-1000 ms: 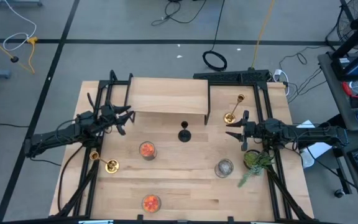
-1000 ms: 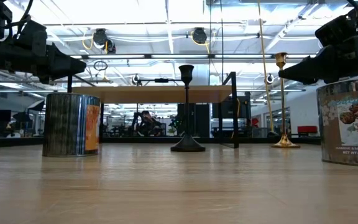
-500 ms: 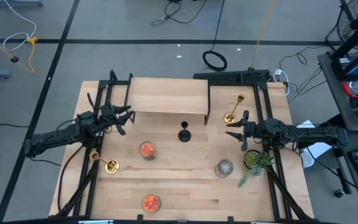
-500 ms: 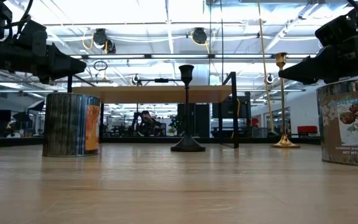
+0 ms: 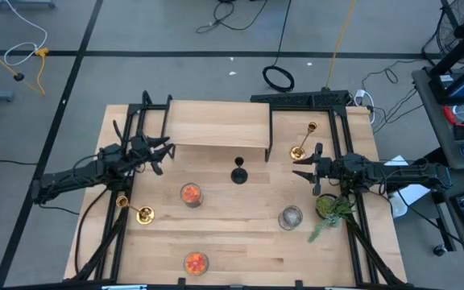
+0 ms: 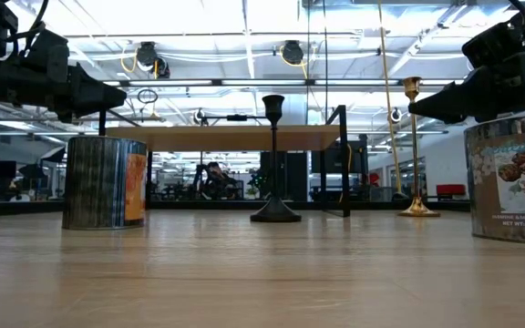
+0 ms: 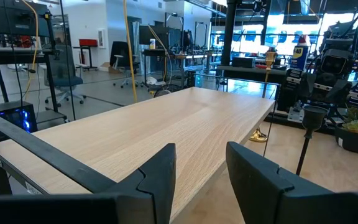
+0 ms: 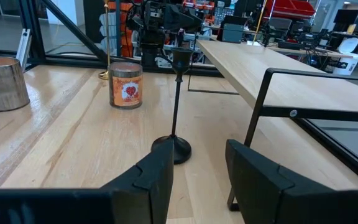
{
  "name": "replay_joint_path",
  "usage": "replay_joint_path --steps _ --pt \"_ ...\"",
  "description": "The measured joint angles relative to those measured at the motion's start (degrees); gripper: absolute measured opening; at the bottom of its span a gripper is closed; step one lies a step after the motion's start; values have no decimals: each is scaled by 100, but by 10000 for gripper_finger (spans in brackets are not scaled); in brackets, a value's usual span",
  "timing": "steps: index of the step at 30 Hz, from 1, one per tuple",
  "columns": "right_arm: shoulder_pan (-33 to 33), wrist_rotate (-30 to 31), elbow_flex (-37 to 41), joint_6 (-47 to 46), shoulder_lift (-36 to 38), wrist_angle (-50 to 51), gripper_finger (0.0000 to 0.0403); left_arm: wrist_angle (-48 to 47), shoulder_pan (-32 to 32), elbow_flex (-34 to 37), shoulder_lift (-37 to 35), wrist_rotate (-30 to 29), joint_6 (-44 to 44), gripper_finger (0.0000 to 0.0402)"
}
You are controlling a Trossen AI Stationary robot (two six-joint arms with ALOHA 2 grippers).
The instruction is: Pick & Place candle stick holders
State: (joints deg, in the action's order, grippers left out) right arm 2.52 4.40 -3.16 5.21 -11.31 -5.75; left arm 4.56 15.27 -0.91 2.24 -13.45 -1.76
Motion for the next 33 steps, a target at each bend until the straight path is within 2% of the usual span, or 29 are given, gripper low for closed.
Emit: replay_joint_path --steps 13,17,28,33 --pt "0 0 0 -13 0 -3 141 16 4 -2 0 -9 3 150" --pt "0 -1 -1 -347 0 -13 141 157 4 -2 -2 -24 307 150" --pt "0 38 -2 -254 -2 -515 141 159 3 -2 0 -13 245 150" --pt "2 919 0 -115 -2 -1330 141 200 2 -2 0 248 -9 150"
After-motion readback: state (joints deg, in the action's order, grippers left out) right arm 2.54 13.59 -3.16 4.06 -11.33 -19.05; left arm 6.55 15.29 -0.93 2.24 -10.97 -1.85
